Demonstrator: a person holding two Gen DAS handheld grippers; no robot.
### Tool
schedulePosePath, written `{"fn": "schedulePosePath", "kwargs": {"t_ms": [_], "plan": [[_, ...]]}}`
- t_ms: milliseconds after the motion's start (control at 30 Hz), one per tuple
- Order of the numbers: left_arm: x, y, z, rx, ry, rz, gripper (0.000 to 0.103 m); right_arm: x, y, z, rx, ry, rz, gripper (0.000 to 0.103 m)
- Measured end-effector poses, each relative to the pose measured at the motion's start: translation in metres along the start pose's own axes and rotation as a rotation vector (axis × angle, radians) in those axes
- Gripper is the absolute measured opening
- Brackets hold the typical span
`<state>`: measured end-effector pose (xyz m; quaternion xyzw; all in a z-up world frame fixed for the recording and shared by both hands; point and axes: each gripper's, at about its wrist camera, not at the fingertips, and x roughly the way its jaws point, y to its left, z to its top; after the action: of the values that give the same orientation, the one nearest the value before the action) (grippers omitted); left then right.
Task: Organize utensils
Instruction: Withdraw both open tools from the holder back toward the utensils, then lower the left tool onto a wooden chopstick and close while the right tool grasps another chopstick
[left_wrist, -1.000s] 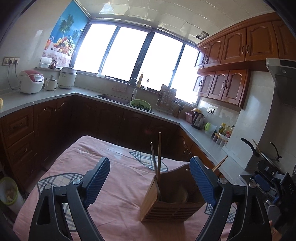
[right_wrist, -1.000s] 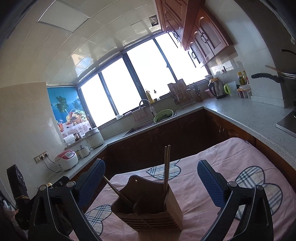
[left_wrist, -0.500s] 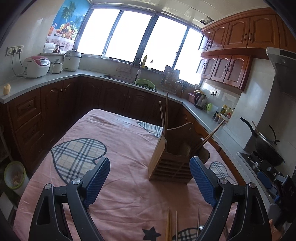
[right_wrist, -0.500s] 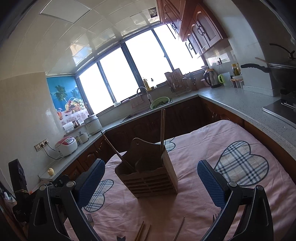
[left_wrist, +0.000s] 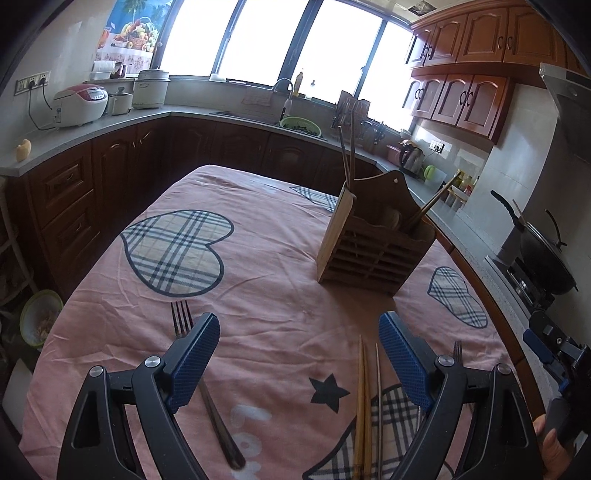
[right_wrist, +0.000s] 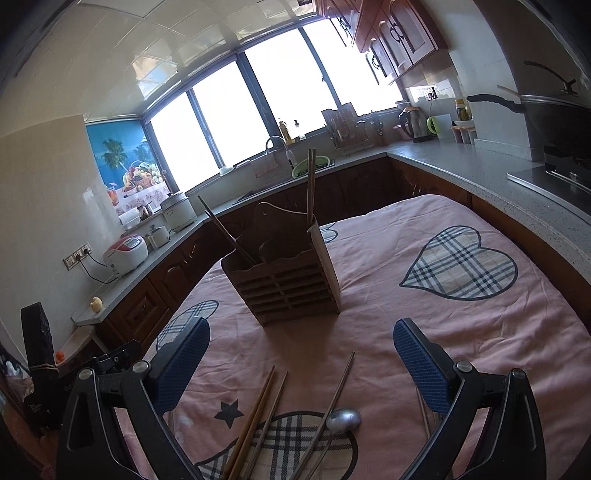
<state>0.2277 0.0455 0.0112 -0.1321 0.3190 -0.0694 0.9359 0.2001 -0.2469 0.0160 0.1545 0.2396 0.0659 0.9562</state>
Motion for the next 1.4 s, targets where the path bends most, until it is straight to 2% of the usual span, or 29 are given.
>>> {"fn": "schedulePosePath", "kwargs": {"t_ms": [300,933,1033,1200,1400], "plan": [[0.004,-0.006,-0.010,0.025,0.067,0.022,0.088,-0.004,-0.001,-0.019,-0.010,0.036,-0.012,0.100],[0.057,-0.026,-0.011,0.099,0.208,0.053,0.087,0.026,-0.012,-0.035,0.000,0.153,-0.045,0.100],[0.065,-0.030,-0.011,0.106,0.228,0.050,0.087,0.034,-0.013,-0.037,-0.006,0.186,-0.058,0.094],[0.082,-0.035,-0.010,0.121,0.271,0.039,0.087,0.054,-0.018,-0.041,0.007,0.260,-0.070,0.068],[0.105,-0.045,-0.005,0.160,0.311,0.027,0.079,0.072,-0.024,-0.041,0.015,0.311,-0.075,0.060]]}}
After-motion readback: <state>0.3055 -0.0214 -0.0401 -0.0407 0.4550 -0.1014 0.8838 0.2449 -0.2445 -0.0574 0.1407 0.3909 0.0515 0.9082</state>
